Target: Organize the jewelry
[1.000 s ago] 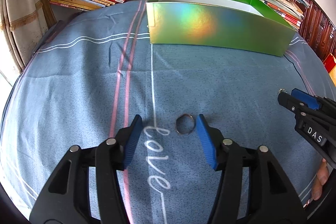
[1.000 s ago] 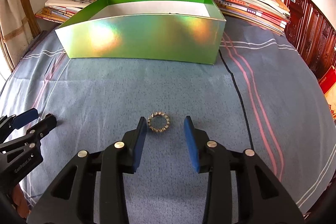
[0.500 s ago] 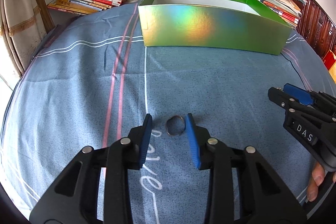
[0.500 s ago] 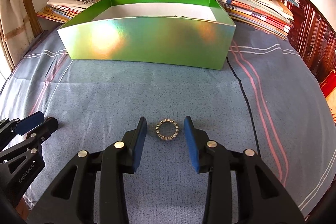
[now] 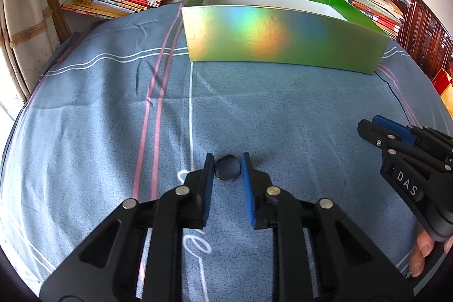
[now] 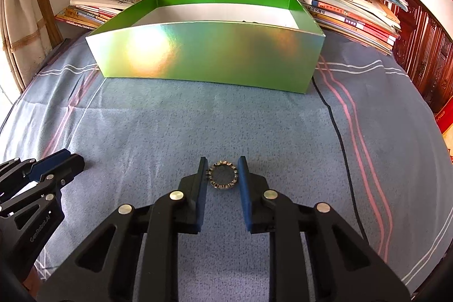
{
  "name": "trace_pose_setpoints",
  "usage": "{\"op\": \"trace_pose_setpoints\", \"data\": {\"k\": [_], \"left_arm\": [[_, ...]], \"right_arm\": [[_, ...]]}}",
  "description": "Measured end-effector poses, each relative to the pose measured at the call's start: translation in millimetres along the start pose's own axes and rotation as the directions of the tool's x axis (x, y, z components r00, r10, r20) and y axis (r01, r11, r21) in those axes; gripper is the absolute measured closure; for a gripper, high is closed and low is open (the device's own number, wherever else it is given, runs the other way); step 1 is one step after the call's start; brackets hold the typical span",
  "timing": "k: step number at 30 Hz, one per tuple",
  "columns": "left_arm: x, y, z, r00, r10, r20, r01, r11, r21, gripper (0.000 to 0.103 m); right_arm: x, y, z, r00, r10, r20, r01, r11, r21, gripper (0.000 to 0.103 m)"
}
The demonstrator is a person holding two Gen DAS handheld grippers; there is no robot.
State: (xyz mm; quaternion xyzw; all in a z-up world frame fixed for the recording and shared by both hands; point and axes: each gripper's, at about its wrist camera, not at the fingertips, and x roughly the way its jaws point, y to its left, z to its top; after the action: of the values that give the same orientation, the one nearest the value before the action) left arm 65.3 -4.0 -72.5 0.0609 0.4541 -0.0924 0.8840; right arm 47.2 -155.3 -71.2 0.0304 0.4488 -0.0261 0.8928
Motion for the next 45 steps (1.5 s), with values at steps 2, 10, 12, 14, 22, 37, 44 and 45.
{"op": "trace_pose_setpoints", "data": {"k": [2,10,12,14,22,37,44,45], "left_arm": [[-0.8,0.3,-0.2,1.000,-0.006,0.000,0.006,1.000,-0.001,0.084],[-8.7,7.4,3.0,1.000,-0.012,0.019,0.012,1.000,-0.017,0.084],[-11.6,8.9,9.0,1.000,-0.009,0.030,0.010,1.000,-0.018,0.084],[-15.3,9.6,16.9,0.999,-0.011,0.045,0.011,1.000,-0.014,0.084],[-44.2,10.1,82.3,0.986,-0.047,0.158,0.043,0.999,0.028,0.084],[47.8,-12.2,216.7,0.992,-0.048,0.114,0.043,0.998,0.042,0.083],[74.6,-16.5,214.3,0.997,-0.032,0.072,0.029,0.999,0.045,0.072],[74.5,-15.3,213.7,0.997,-0.026,0.066,0.023,0.999,0.041,0.061]], "right_arm": [[-1.1,-0.3,-0.1,1.000,-0.003,0.002,0.003,1.000,0.003,0.081],[-12.0,-0.9,3.8,1.000,-0.004,0.023,0.004,1.000,0.005,0.081],[-18.4,-0.9,8.1,0.999,0.002,0.034,-0.002,1.000,0.001,0.081],[-25.2,-1.1,13.8,0.999,0.001,0.052,-0.001,1.000,-0.004,0.081],[-65.6,-12.3,70.2,0.983,0.030,0.181,-0.031,1.000,0.005,0.081],[30.0,-19.2,156.3,0.990,0.061,0.130,-0.064,0.998,0.016,0.082],[39.4,-31.0,155.3,0.992,0.057,0.115,-0.064,0.996,0.056,0.069],[33.8,-32.0,155.0,0.990,0.053,0.129,-0.061,0.996,0.059,0.061]]}}
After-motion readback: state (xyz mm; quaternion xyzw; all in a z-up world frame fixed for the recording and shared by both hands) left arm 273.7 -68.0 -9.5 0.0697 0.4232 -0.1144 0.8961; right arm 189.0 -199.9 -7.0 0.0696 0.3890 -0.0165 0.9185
